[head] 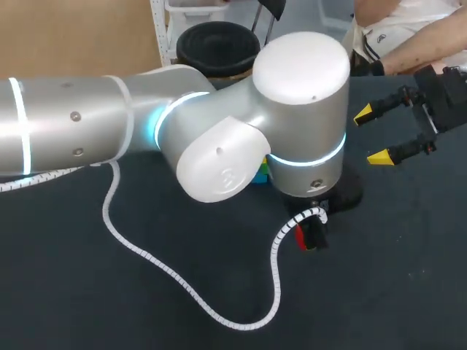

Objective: Place the blue cubes, place green cubes on the blue cubes, place the yellow cubes on the green cubes, then place the red cubes on the yellow cubes, and place purple cube on the red cubes.

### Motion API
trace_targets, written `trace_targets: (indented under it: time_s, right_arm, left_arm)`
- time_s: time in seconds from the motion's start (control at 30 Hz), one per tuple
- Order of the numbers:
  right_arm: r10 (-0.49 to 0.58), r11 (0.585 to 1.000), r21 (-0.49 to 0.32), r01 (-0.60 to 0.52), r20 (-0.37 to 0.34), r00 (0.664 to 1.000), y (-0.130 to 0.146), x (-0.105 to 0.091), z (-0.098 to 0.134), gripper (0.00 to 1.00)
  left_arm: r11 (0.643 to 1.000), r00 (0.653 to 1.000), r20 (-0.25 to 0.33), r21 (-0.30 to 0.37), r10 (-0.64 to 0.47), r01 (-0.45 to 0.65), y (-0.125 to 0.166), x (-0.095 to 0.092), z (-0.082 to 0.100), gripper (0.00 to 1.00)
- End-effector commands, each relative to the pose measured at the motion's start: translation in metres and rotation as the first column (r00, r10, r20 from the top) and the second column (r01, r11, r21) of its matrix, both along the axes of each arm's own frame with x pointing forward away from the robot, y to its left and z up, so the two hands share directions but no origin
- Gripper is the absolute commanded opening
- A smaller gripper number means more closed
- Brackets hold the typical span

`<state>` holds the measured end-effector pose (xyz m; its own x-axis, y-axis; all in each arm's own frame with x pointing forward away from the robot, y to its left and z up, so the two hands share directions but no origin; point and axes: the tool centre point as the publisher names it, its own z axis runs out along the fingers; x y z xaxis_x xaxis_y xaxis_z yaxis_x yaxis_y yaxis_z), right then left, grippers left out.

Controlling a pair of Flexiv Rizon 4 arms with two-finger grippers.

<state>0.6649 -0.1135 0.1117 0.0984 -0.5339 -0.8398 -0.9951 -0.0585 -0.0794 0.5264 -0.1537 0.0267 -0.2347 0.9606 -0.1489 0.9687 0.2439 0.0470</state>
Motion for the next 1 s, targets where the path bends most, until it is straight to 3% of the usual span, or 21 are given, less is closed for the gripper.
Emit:
trace_targets:
  time_s: [0.03,0.17,0.33,0.37,0.43,0.5,0.7,1.0]
  right_arm:
    - [0.000,1.000,0.001,0.000,0.001,1.000,0.000,0.000,0.000,1.00]
    - [0.000,1.000,0.001,0.000,0.001,1.000,0.000,0.000,0.000,1.00]
    - [0.000,1.000,0.001,0.000,0.001,1.000,0.000,0.000,0.000,1.00]
    - [0.000,1.000,0.001,0.000,0.001,1.000,0.000,0.000,0.000,1.00]
    - [0.000,1.000,0.001,0.000,0.001,1.000,0.000,0.000,0.000,1.00]
    - [0.000,1.000,0.001,0.000,0.001,1.000,0.000,0.000,0.000,1.00]
    - [0.000,1.000,0.001,0.000,0.001,1.000,0.000,0.000,0.000,1.00]
    - [0.000,1.000,0.001,0.000,0.001,1.000,0.000,0.000,0.000,1.00]
  left_arm:
    - [1.000,1.000,-0.005,-0.001,-0.001,0.001,0.004,0.007,-0.002,0.23]
    - [1.000,1.000,-0.002,0.017,-0.016,0.016,0.002,0.010,-0.004,0.28]
    - [0.999,1.000,-0.016,0.035,-0.008,0.008,0.002,0.013,-0.012,0.42]
    - [0.999,1.000,-0.016,0.036,-0.006,0.006,0.002,0.013,-0.012,0.48]
    - [0.999,1.000,-0.018,0.040,0.000,0.001,0.002,0.013,-0.014,0.85]
    - [0.999,1.000,-0.017,0.037,0.003,-0.002,0.003,0.014,-0.014,0.98]
    - [1.000,1.000,-0.009,-0.001,0.014,-0.014,0.008,0.017,-0.009,1.00]
    - [0.978,0.992,0.074,-0.171,-0.105,0.116,0.031,0.033,0.038,1.00]
